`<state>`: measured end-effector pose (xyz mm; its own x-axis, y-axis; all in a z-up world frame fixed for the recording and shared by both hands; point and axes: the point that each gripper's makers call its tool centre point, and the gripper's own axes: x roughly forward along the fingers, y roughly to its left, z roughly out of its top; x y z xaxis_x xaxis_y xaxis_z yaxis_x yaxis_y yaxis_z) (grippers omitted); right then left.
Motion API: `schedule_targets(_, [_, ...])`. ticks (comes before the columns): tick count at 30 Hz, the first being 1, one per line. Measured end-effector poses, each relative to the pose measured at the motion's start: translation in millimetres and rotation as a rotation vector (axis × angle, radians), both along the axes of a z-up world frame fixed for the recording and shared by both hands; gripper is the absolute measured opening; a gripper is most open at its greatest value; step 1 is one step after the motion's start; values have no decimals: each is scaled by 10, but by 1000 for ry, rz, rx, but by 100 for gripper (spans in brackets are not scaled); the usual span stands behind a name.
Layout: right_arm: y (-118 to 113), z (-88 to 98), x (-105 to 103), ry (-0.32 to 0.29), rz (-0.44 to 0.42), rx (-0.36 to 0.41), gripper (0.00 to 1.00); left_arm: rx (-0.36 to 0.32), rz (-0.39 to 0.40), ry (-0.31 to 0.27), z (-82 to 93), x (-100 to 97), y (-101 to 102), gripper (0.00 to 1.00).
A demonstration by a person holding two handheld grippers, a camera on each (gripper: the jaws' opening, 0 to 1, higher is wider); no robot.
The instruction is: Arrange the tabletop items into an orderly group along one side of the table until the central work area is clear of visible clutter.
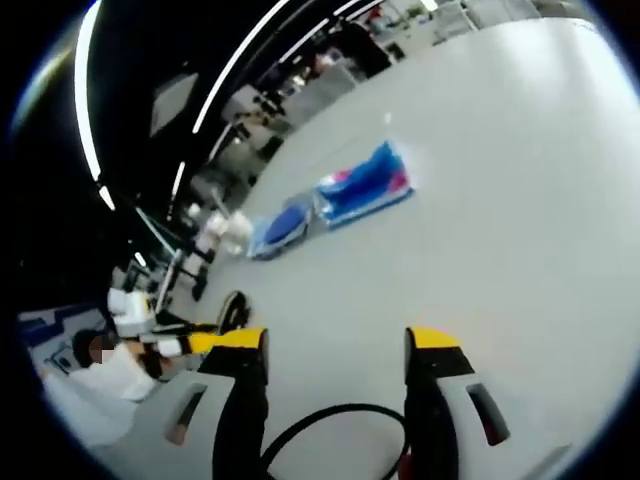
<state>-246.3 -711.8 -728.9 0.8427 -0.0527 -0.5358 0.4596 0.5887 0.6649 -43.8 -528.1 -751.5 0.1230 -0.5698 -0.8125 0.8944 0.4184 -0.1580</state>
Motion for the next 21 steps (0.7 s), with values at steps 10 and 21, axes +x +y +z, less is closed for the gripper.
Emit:
schedule_targets(10, [-80,38,17,-22,-44,18,51,29,-138,-67,-72,-13,-276,51])
schedule_targets(21, [-88,51,-71,-43,-75,37,50,67,-94,-105,-170,81,-375,24])
